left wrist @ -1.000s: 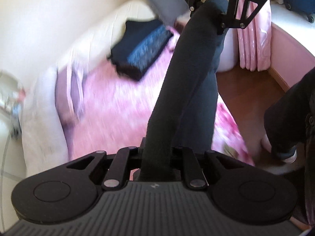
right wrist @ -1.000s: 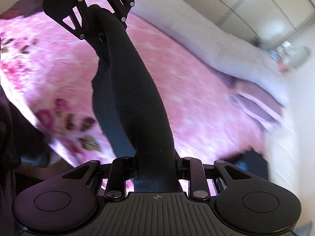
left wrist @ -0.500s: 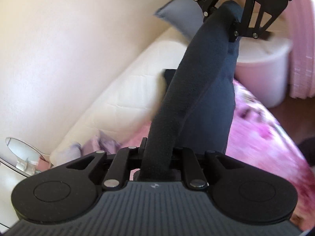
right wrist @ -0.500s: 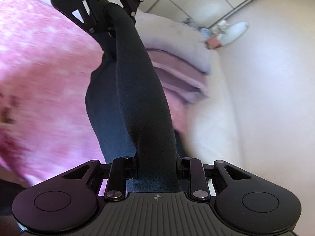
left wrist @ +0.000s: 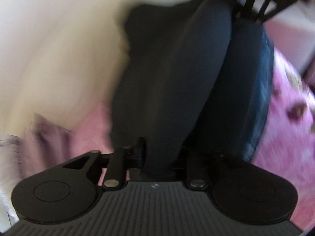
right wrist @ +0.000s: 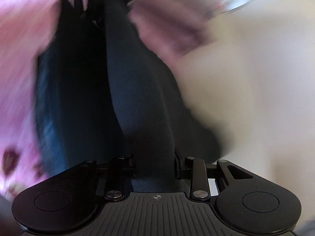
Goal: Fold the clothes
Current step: 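Carry the held shirt with both grippers toward the clothes stack, then lower the shirt onto the clothes stack and open both grippers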
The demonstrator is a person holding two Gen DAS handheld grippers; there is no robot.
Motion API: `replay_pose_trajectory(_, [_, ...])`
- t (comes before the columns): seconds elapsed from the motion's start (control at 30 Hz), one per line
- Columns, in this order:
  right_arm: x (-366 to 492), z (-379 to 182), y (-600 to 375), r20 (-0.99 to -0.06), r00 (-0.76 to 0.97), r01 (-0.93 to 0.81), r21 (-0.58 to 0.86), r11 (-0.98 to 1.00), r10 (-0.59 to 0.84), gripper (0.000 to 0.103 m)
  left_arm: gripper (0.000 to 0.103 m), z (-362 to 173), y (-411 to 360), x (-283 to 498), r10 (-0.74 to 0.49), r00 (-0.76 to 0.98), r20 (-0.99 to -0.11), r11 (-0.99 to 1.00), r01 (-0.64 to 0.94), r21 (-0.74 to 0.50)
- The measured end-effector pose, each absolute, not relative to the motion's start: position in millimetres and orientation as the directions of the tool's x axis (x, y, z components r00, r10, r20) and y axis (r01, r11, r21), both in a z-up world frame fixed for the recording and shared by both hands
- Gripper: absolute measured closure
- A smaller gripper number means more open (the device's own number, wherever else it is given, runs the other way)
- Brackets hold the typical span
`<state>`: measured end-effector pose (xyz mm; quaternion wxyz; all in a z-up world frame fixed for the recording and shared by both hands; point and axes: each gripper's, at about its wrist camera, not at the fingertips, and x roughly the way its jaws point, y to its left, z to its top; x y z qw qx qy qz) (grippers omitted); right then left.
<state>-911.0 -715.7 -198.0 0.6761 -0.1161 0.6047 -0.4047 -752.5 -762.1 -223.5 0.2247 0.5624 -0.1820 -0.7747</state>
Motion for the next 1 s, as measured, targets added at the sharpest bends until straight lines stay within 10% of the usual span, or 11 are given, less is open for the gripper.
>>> replay_pose_trajectory(0.27, [-923.0,-189.6,-676.9,-0.661,-0.103,0.432,-0.703,0.565,-0.743,0.052,0.072,-209.5,-732.2,-728.2,-0.666,-0.277,-0.693,-0.741,0.139,0.657])
replay_pose_trajectory(0.5, [-912.2,-194.8,-679.6,-0.696,-0.087,0.559,-0.627,0.543,-0.713,0.07,0.087,-220.1,-723.2,-718.0,-0.669,-0.285,-0.686,-0.735,0.118,0.668])
replay_pose_trajectory(1.0, [-890.9,-211.4,-666.1,-0.651,-0.165,0.618,-0.654,0.437,-0.741,0.063,0.089,-216.0,-721.6,-712.3,-0.676,-0.201,-0.709,-0.737,0.175,0.652])
